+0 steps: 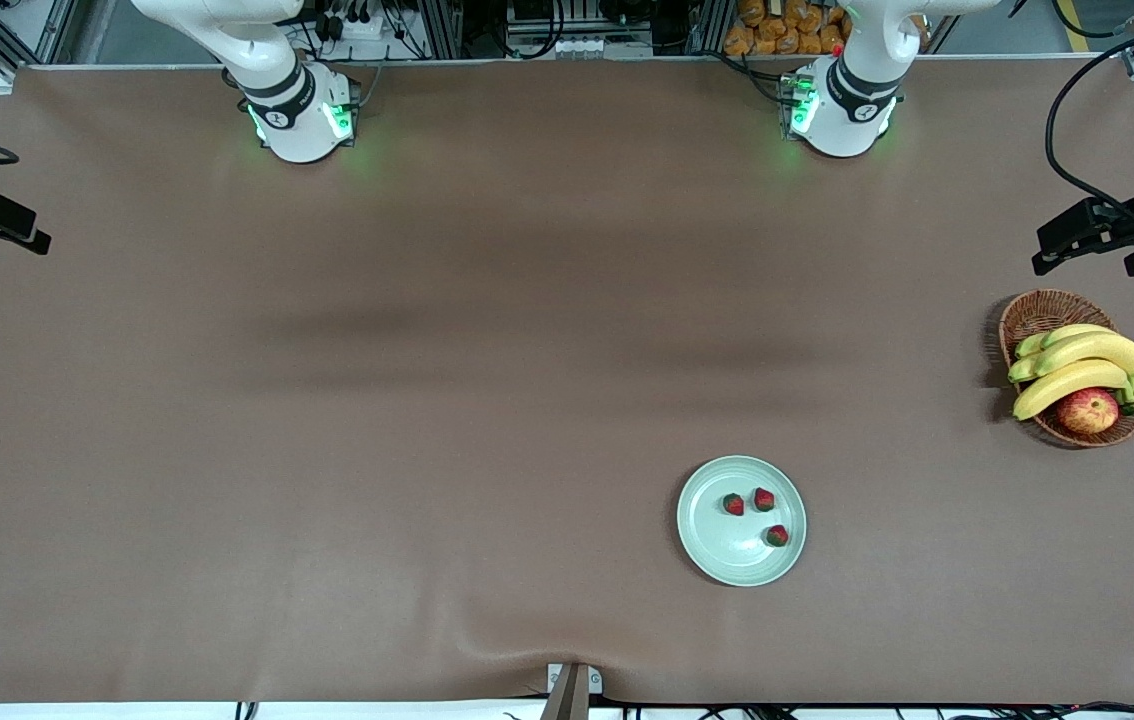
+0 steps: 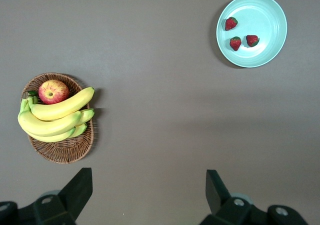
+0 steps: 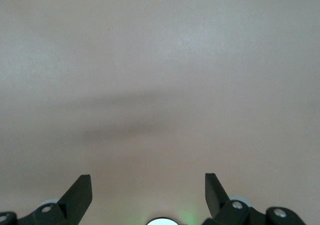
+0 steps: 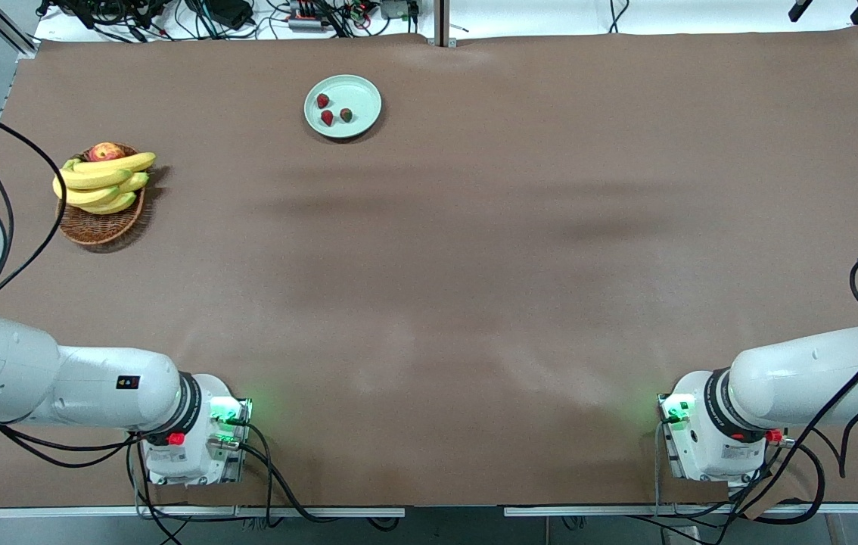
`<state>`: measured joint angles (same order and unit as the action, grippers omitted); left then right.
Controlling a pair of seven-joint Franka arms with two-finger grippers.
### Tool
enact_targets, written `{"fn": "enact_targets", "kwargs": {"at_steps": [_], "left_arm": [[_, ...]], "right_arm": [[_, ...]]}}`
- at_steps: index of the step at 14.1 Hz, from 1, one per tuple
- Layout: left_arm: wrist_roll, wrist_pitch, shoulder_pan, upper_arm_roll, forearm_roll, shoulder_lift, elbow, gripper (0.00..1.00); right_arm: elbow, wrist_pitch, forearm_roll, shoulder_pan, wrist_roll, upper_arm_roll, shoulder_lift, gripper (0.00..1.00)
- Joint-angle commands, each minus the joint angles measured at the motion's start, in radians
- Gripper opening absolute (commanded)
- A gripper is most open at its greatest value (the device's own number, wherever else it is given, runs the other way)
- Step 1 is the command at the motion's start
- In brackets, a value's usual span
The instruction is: Collect all strawberries into plate
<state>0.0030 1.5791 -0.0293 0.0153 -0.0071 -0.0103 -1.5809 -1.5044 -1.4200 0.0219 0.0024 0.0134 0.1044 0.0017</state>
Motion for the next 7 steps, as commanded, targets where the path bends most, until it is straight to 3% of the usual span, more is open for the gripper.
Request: {"fn": "enact_targets", "kwargs": {"at_steps": [1,7], "left_arm": [[-0.009,-0.001,-0.001,-0.001,0.007,0.004,0.005,1.00],[-0.009,-0.002,0.002,-0.001,0.007,0.010,0.009,1.00]], "right_arm": [[0.000,0.006,-0.007,-0.010,0.002,-0.008,-0.006,1.00],[0.000,0.006,-0.005,-0.010,0.002,-0.008,-0.006,1.00]]}}
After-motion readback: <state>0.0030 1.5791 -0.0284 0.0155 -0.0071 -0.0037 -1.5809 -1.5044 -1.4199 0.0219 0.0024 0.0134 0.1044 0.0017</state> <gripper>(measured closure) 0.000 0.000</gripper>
